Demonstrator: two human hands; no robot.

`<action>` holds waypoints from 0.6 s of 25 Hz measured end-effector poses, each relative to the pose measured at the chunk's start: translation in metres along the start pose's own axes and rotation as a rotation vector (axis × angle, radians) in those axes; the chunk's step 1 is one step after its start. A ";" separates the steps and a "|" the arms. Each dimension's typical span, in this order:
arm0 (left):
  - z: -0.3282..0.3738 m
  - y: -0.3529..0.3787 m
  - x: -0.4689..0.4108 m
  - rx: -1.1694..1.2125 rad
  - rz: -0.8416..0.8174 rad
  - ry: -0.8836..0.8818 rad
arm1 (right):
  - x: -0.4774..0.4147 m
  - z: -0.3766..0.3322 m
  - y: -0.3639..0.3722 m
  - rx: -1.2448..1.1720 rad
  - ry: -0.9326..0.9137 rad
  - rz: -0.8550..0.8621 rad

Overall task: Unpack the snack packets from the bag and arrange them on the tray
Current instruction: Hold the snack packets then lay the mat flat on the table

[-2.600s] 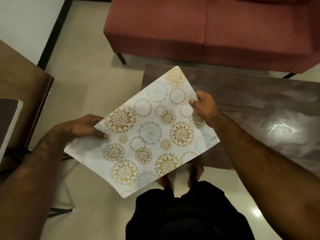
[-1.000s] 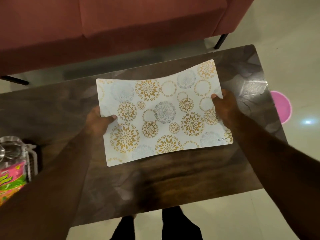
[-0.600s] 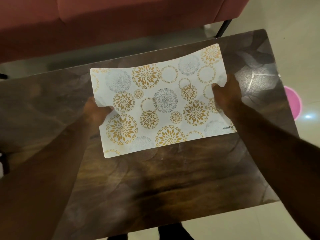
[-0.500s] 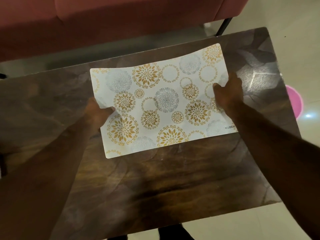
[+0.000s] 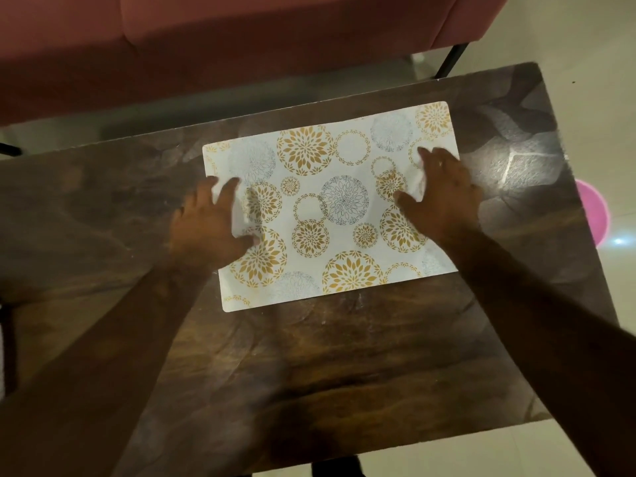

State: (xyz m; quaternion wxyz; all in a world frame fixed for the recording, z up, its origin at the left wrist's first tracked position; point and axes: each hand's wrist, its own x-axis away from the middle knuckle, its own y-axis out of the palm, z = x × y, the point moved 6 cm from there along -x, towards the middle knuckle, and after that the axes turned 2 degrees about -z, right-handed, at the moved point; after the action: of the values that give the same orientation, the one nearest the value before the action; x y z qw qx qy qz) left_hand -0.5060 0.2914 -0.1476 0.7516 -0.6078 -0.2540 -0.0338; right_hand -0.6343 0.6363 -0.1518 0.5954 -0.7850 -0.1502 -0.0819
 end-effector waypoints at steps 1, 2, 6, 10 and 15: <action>0.006 0.007 0.001 -0.034 -0.062 0.039 | 0.001 -0.003 0.007 0.006 -0.005 -0.061; 0.010 0.015 0.002 -0.054 -0.126 0.050 | 0.002 -0.004 0.013 0.014 0.003 -0.116; 0.012 0.038 0.005 -0.028 -0.195 0.045 | 0.001 0.002 0.025 0.054 0.013 -0.180; 0.014 0.038 0.004 0.013 -0.200 0.042 | -0.005 0.005 0.021 0.052 0.020 -0.164; 0.010 0.029 0.013 0.035 -0.202 -0.014 | 0.007 -0.013 0.024 0.056 -0.007 -0.135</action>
State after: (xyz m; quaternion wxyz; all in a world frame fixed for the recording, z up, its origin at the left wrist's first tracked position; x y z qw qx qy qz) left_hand -0.4878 0.3113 -0.1668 0.7530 -0.5662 -0.3199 -0.1006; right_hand -0.6188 0.6189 -0.1679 0.6099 -0.7563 -0.2070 -0.1151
